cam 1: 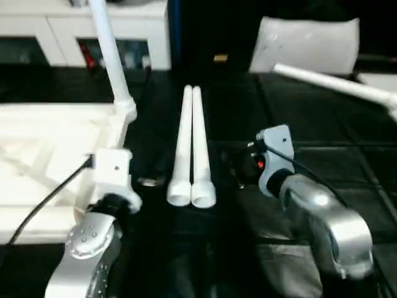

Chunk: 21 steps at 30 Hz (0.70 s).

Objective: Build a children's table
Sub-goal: Move to table, then pick table leg

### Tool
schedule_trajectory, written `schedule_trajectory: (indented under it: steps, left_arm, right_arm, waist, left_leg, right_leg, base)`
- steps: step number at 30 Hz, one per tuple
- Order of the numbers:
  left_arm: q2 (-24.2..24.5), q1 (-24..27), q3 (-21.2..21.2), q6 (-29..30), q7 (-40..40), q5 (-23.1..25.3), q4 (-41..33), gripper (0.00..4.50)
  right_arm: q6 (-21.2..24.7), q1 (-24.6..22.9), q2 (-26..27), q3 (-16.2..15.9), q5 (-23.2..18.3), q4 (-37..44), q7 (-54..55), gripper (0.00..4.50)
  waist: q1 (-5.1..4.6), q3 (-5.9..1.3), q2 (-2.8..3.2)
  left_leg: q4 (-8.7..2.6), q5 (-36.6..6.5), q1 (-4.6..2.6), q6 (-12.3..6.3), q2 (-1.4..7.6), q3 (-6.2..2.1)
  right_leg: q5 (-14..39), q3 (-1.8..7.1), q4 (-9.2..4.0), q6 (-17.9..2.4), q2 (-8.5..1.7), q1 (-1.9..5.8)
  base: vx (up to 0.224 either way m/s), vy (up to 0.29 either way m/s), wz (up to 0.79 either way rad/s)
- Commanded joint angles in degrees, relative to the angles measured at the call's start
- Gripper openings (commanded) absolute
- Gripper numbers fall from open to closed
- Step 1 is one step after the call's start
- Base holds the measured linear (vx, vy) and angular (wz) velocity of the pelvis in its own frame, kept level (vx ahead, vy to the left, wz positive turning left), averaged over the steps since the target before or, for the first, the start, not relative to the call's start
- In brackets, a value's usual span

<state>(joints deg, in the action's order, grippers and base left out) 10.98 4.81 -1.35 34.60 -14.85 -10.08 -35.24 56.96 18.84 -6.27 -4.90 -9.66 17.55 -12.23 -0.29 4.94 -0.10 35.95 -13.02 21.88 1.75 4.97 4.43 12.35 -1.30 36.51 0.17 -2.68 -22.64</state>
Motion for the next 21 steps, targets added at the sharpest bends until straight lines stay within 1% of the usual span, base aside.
schedule_trajectory:
  steps: [1, 2, 3, 4, 5, 6, 7, 8, 9, 10, 11, 12, 13, 14, 15, 16, 17, 18, 19, 20, 21]
  left_arm:
    - [3.99, 0.91, -2.21, 3.67, -5.66, -1.19, -2.39, 4.49]
    - [4.76, 0.92, -2.37, 4.09, -6.27, -1.18, -2.56, 4.49]
    - [5.26, 0.89, -2.41, 4.36, -6.65, -1.26, -2.63, 4.49]
    - [6.02, 0.74, -2.41, 4.75, -7.25, -1.47, -2.68, 4.49]
    - [6.83, 0.48, -2.28, 5.31, -8.03, -2.03, -2.81, 4.49]
    - [7.54, 0.11, -1.83, 6.36, -8.78, -3.38, -3.20, 4.49]
    - [8.35, -0.20, -1.59, 7.34, -9.42, -4.50, -3.68, 4.49]
    - [8.69, -0.32, -1.53, 7.68, -9.67, -4.88, -3.85, 4.49]
    - [9.08, -0.43, -1.53, 8.03, -9.89, -5.25, -4.03, 4.49]
    - [9.55, -0.56, -1.53, 8.45, -10.15, -5.68, -4.25, 4.49]
    - [10.83, -0.80, -1.76, 9.45, -11.04, -6.33, -4.95, 4.49]
    - [11.15, -0.85, -1.81, 9.75, -11.33, -6.48, -5.18, 4.49]
    - [11.85, -0.77, -1.83, 10.81, -12.23, -6.99, -6.11, 4.49]
    - [11.91, -0.70, -1.77, 11.10, -12.44, -7.08, -6.39, 4.49]
    - [11.93, -0.64, -1.74, 11.21, -12.50, -7.11, -6.53, 4.49]
    - [12.06, -0.59, -1.72, 11.47, -12.45, -7.43, -6.77, 4.49]
    - [12.26, -0.52, -1.81, 11.74, -12.36, -7.71, -6.99, 4.49]
    - [12.42, -0.43, -1.90, 11.85, -12.35, -7.80, -7.12, 4.49]
    - [12.58, -0.32, -1.97, 12.00, -12.35, -8.00, -7.26, 4.49]
    - [12.73, -0.28, -2.00, 12.16, -12.34, -8.24, -7.36, 4.49]
    - [12.91, -0.27, -2.10, 12.32, -12.31, -8.37, -7.44, 4.49]
  right_arm:
    - [1.00, 3.19, 0.51, 0.08, -1.03, -4.60, -0.79, 4.50]
    - [1.08, 4.01, 0.69, 0.26, -1.14, -5.98, -0.88, 4.50]
    - [1.08, 4.68, 0.76, 0.31, -1.07, -7.06, -0.85, 4.50]
    - [0.93, 5.94, 0.86, 0.41, -0.87, -9.08, -0.69, 4.50]
    - [0.70, 7.62, 1.40, 0.93, -1.25, -11.76, -0.82, 4.50]
    - [0.40, 9.60, 1.85, 0.75, -1.47, -15.01, -1.47, 4.50]
    - [0.39, 11.32, 1.87, -0.21, -0.94, -17.97, -1.90, 4.50]
    - [0.41, 11.97, 1.80, -0.75, -0.56, -19.16, -2.00, 4.50]
    - [0.42, 12.51, 1.84, -1.06, -0.34, -20.18, -2.11, 4.50]
    - [0.44, 13.13, 1.91, -1.40, -0.09, -21.37, -2.24, 4.50]
    - [0.64, 15.47, 2.70, -1.66, 0.29, -25.28, -2.03, 4.50]
    - [1.15, 16.30, 2.99, -1.67, 0.34, -26.56, -1.81, 4.50]
    - [1.61, 19.12, 3.93, -1.99, 0.62, -30.93, -1.30, 4.50]
    - [1.23, 19.82, 4.14, -2.13, 0.66, -32.06, -1.33, 4.50]
    - [1.04, 20.13, 4.26, -2.16, 0.55, -32.56, -1.54, 4.50]
    - [1.19, 20.80, 4.57, -1.91, 0.07, -33.68, -1.97, 4.50]
    - [1.84, 21.47, 4.75, -1.84, -0.12, -34.88, -2.16, 4.50]
    - [2.25, 21.80, 4.78, -1.98, -0.10, -35.55, -2.27, 4.50]
    - [2.65, 22.17, 4.72, -2.28, -0.03, -36.51, -2.58, 4.50]
    - [2.96, 22.47, 4.59, -2.64, 0.14, -37.33, -2.80, 4.50]
    - [3.46, 22.79, 4.32, -3.21, 0.42, -38.22, -3.07, 4.50]
  waist:
    - [0.00, -2.54, 0.84]
    - [-0.06, -2.28, 0.98]
    - [0.02, -1.81, 1.04]
    - [-0.08, -1.51, 0.91]
    - [-0.15, -1.11, 0.77]
    - [-0.11, -1.25, 0.88]
    - [-0.22, -1.40, 0.72]
    - [-0.16, -1.39, 0.74]
    - [-0.03, -1.40, 0.78]
    - [0.02, -1.46, 0.87]
    - [0.12, -1.57, 0.64]
    - [0.05, -1.70, 0.79]
    - [-0.05, -1.84, 0.61]
    - [-0.18, -1.78, 0.70]
    - [-0.03, -1.77, 0.80]
    - [0.05, -1.74, 0.82]
    - [0.27, -1.96, 0.31]
    - [0.35, -2.07, 0.47]
    - [0.64, -2.20, 0.63]
    - [0.74, -2.27, 0.64]
    - [0.83, -2.39, 0.41]
  left_leg:
    - [-4.60, -4.00, -0.54, 1.09, 5.82, -1.48]
    - [-4.77, -6.53, -0.70, 1.31, 6.09, -1.42]
    - [-4.88, -11.69, -1.45, 1.81, 6.49, -0.79]
    - [-5.03, -14.05, -1.62, 2.14, 6.56, -0.47]
    - [-5.17, -21.28, -2.03, 3.72, 6.40, -0.13]
    - [-5.07, -21.98, -2.18, 4.06, 6.38, -0.14]
    - [-5.13, -21.34, -1.84, 4.31, 6.36, -0.12]
    - [-5.23, -20.99, -1.66, 4.32, 6.42, -0.06]
    - [-5.31, -20.40, -1.69, 4.40, 6.55, 0.20]
    - [-5.31, -19.69, -1.62, 4.50, 6.61, 0.34]
    - [-5.42, -18.62, -1.38, 4.29, 6.69, 0.52]
    - [-5.28, -18.27, -1.38, 4.44, 6.66, 0.42]
    - [-5.29, -17.75, -1.13, 4.29, 6.58, 0.52]
    - [-5.37, -17.39, -0.86, 4.32, 6.60, 0.48]
    - [-5.30, -16.63, -0.91, 4.26, 6.76, 0.85]
    - [-5.31, -16.46, -1.02, 4.18, 6.83, 0.99]
    - [-5.23, -14.42, -1.05, 3.70, 6.97, 1.52]
    - [-5.19, -13.27, -0.97, 3.64, 7.02, 1.48]
    - [-5.13, -11.28, -0.93, 3.44, 7.05, 1.77]
    - [-5.17, -10.84, -0.98, 3.35, 7.05, 1.86]
    - [-5.14, -9.46, -1.01, 3.23, 7.09, 2.11]
  right_leg:
    - [-4.46, 2.31, -3.42, -12.62, -5.15, 4.21]
    - [-0.02, 2.40, -3.79, -13.27, -5.17, 3.93]
    - [7.66, 2.69, -4.71, -13.84, -5.21, 2.99]
    - [10.84, 2.78, -5.03, -13.77, -5.20, 2.75]
    - [23.21, 2.79, -5.87, -11.90, -5.52, 2.16]
    - [25.19, 2.86, -6.02, -11.07, -5.64, 1.98]
    - [25.81, 2.83, -6.03, -10.36, -5.66, 2.03]
    - [25.74, 2.81, -6.02, -10.14, -5.65, 2.02]
    - [25.38, 2.83, -6.10, -9.78, -5.54, 1.80]
    - [24.46, 2.85, -5.97, -9.93, -5.55, 1.77]
    - [23.57, 2.82, -5.99, -9.92, -5.57, 1.99]
    - [23.09, 2.82, -5.63, -10.55, -5.64, 1.86]
    - [22.29, 2.69, -5.49, -11.13, -5.58, 2.01]
    - [21.89, 2.56, -5.37, -11.35, -5.56, 2.17]
    - [20.85, 2.56, -5.56, -11.31, -5.56, 2.03]
    - [20.41, 2.58, -5.58, -11.33, -5.55, 1.95]
    - [18.47, 2.64, -5.50, -11.73, -5.52, 2.13]
    - [17.29, 2.61, -5.16, -12.20, -5.54, 2.23]
    - [14.89, 2.54, -5.00, -12.61, -5.37, 2.31]
    - [13.88, 2.46, -4.93, -12.71, -5.30, 2.36]
    - [11.46, 2.44, -4.80, -13.02, -5.07, 2.42]
  base:
    - [-0.066, -0.020, -0.05]
    - [-0.066, -0.020, -0.05]
    - [-0.054, -0.019, 0.05]
    - [-0.054, -0.012, 0.08]
    - [-0.054, -0.012, 0.08]
    - [-0.078, -0.009, 0.02]
    - [-0.076, -0.008, -0.01]
    - [-0.076, -0.008, -0.01]
    - [-0.062, -0.004, -0.01]
    - [0.000, 0.000, 0.00]
    - [0.000, 0.000, 0.00]
    - [0.000, 0.000, 0.00]
    - [0.000, 0.000, 0.00]
    - [0.000, 0.000, 0.00]
    - [0.000, 0.000, 0.00]
    - [0.000, 0.000, 0.00]
    - [0.000, 0.000, 0.00]
    - [0.000, 0.000, 0.00]
    - [0.000, 0.000, 0.00]
    - [0.000, 0.000, 0.00]
    - [0.000, 0.000, 0.00]
